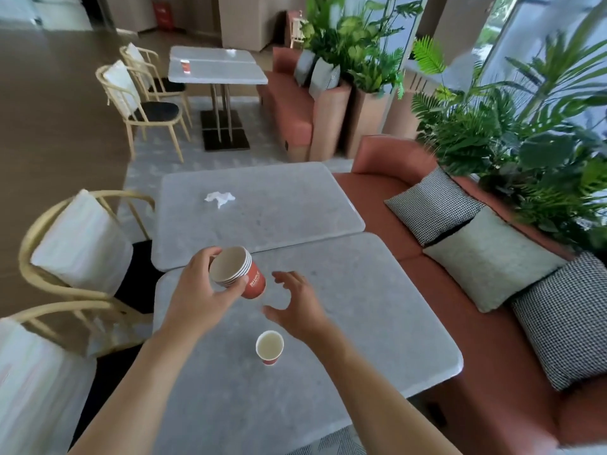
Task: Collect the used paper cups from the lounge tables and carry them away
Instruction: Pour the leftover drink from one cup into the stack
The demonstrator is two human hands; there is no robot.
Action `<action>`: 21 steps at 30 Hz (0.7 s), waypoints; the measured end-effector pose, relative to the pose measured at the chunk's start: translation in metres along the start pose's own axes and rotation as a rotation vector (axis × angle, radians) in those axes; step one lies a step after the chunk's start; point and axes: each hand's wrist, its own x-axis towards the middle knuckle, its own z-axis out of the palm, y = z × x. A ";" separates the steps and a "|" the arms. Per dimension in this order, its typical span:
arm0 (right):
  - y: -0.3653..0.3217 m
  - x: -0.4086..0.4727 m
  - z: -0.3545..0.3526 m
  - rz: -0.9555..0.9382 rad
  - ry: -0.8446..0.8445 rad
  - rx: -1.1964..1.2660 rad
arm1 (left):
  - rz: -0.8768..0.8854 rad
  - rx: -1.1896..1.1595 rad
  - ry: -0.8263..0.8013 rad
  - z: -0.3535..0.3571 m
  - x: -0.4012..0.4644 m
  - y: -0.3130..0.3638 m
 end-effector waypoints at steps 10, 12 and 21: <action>0.041 -0.005 0.043 0.288 -0.070 -0.144 | -0.137 0.007 -0.075 -0.004 -0.002 -0.079; 0.050 -0.007 0.050 0.307 -0.079 -0.163 | -0.186 0.013 -0.106 0.001 -0.015 -0.097; 0.079 -0.010 0.084 0.393 -0.226 -0.188 | -0.348 0.102 -0.215 0.012 -0.066 -0.139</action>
